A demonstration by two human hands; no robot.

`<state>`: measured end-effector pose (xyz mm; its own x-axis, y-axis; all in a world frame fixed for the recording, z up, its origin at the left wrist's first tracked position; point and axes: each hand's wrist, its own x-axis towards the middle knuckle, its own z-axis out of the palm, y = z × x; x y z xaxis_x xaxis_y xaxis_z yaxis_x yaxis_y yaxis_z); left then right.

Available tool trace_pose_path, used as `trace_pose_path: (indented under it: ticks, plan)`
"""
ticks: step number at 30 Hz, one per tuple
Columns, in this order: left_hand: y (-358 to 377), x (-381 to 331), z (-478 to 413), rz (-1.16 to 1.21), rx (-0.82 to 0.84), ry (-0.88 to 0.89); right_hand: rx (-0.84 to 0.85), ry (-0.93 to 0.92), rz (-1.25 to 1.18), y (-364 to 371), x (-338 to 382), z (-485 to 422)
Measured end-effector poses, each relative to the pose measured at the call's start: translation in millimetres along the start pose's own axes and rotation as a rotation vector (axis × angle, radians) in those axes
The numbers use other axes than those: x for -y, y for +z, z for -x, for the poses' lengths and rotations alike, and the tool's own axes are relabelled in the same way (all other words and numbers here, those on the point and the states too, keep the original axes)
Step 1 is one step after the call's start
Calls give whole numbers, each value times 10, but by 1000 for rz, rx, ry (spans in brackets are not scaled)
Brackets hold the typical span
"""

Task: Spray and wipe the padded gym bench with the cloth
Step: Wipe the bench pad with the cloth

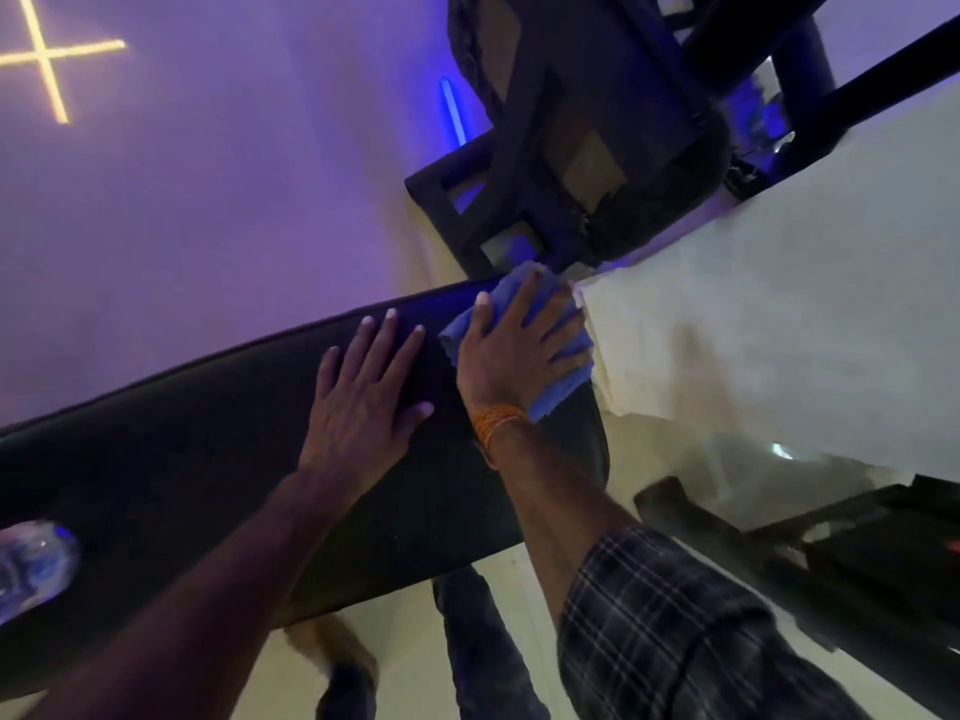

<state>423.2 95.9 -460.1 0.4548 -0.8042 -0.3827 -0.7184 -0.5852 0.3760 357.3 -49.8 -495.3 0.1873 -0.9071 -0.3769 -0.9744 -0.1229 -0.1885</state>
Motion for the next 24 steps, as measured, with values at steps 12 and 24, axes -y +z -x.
trace_pose_path:
  ticks: [12,24]
  plan:
    - [102,-96,-35,-34,7,-87,-95,-673,260,52,-128,-330]
    - [83,-103,-34,-18,-10,-102,-105,-753,237,2,-245,-378]
